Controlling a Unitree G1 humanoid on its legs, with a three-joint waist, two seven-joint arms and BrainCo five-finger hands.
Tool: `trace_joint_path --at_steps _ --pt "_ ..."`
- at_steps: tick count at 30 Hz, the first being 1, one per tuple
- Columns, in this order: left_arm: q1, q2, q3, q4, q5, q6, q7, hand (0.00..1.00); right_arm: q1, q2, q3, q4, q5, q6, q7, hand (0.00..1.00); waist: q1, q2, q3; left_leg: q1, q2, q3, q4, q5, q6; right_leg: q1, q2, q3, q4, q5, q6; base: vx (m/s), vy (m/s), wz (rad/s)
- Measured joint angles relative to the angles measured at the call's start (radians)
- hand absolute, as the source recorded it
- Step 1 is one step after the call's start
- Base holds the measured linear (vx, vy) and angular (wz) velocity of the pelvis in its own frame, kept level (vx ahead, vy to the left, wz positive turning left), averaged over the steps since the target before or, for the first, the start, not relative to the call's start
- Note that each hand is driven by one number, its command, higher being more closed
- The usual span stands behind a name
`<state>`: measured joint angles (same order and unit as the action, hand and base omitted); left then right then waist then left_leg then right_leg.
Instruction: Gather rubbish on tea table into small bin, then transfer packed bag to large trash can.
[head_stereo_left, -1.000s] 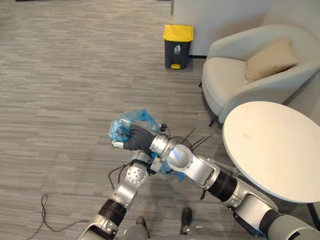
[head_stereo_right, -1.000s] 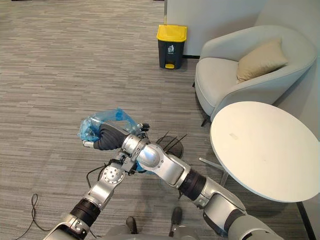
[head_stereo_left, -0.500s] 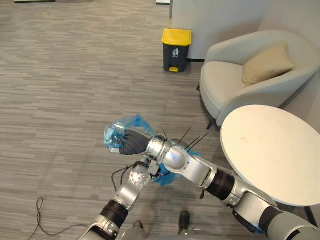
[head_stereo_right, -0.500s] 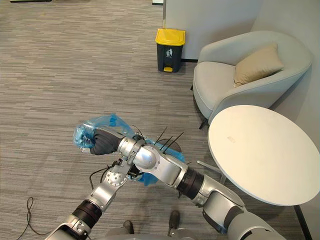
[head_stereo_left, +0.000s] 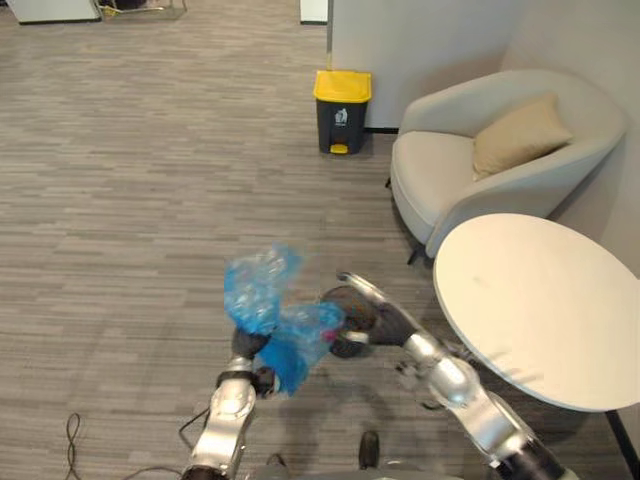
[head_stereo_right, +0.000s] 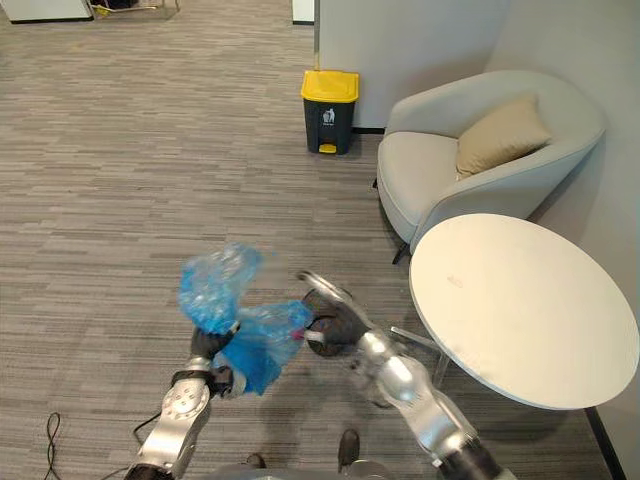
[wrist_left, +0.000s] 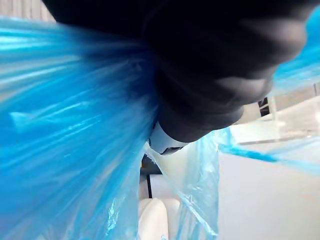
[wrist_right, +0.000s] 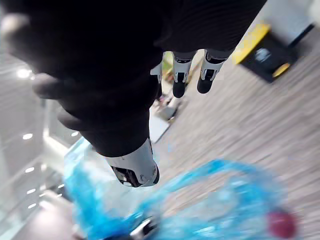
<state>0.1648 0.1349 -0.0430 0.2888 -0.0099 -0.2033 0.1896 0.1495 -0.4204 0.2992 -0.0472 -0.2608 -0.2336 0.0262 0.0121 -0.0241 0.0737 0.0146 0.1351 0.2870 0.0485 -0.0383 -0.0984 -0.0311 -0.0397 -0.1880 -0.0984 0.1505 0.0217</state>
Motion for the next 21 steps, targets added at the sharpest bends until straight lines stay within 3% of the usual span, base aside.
trace_joint_path --at_steps 4,9,13,15,17,18,19,21 --pt "0.037 0.010 0.082 0.088 -0.021 -0.001 -0.040 1.00 0.100 0.022 -0.109 0.179 0.037 -0.012 0.028 0.00 -0.007 0.014 -0.011 0.006 -0.004 -0.016 -0.011 0.003 0.001 0.011 -0.004 -0.019 0.000 -0.010 0.005 0.02 0.017 0.13" --pt "0.109 0.011 0.167 0.213 -0.063 0.001 -0.095 1.00 0.126 0.102 -0.265 0.486 0.099 0.020 0.042 0.00 -0.024 0.038 -0.018 -0.021 -0.013 -0.056 0.007 -0.007 0.005 0.014 -0.018 -0.062 0.004 -0.027 0.013 0.03 0.034 0.28" --pt "0.116 0.009 0.174 0.234 -0.068 0.001 -0.125 1.00 0.118 0.147 -0.369 0.634 0.117 0.026 0.009 0.00 -0.026 0.054 0.024 -0.134 -0.010 -0.156 0.145 -0.042 0.015 0.005 -0.040 -0.184 0.068 -0.069 0.018 -0.02 0.048 0.74" --pt "0.117 0.009 0.174 0.234 -0.069 0.001 -0.126 1.00 0.110 0.154 -0.386 0.663 0.133 0.027 -0.013 0.00 -0.025 0.056 0.035 -0.155 -0.010 -0.155 0.155 -0.054 0.024 0.004 -0.055 -0.233 0.088 -0.085 0.025 -0.01 0.048 0.89" --pt "0.117 0.002 0.173 0.236 -0.070 0.002 -0.133 1.00 0.108 0.164 -0.417 0.666 0.133 0.028 -0.046 0.00 -0.028 0.065 0.043 -0.178 0.029 -0.036 0.166 -0.067 0.045 0.002 -0.080 -0.305 0.107 -0.105 0.035 0.02 0.100 1.00" --pt "0.112 0.000 0.173 0.241 -0.069 0.002 -0.141 1.00 0.104 0.164 -0.426 0.684 0.132 0.033 -0.060 0.00 -0.028 0.048 0.051 -0.179 0.057 0.090 0.184 -0.074 0.068 -0.011 -0.113 -0.334 0.115 -0.114 0.038 0.09 0.195 0.98" --pt "0.100 -0.005 0.170 0.254 -0.069 0.002 -0.146 1.00 0.088 0.161 -0.429 0.700 0.129 0.046 -0.077 0.00 -0.029 0.074 0.057 -0.184 0.105 0.210 0.219 -0.084 0.086 -0.011 -0.127 -0.361 0.134 -0.124 0.052 0.10 0.198 0.94" --pt "0.100 -0.011 0.170 0.281 -0.068 0.003 -0.146 1.00 0.068 0.163 -0.431 0.726 0.103 0.057 -0.092 0.00 -0.032 0.083 0.068 -0.202 0.123 0.231 0.249 -0.052 0.070 -0.003 -0.145 -0.402 0.171 -0.135 0.074 0.09 0.178 0.80"
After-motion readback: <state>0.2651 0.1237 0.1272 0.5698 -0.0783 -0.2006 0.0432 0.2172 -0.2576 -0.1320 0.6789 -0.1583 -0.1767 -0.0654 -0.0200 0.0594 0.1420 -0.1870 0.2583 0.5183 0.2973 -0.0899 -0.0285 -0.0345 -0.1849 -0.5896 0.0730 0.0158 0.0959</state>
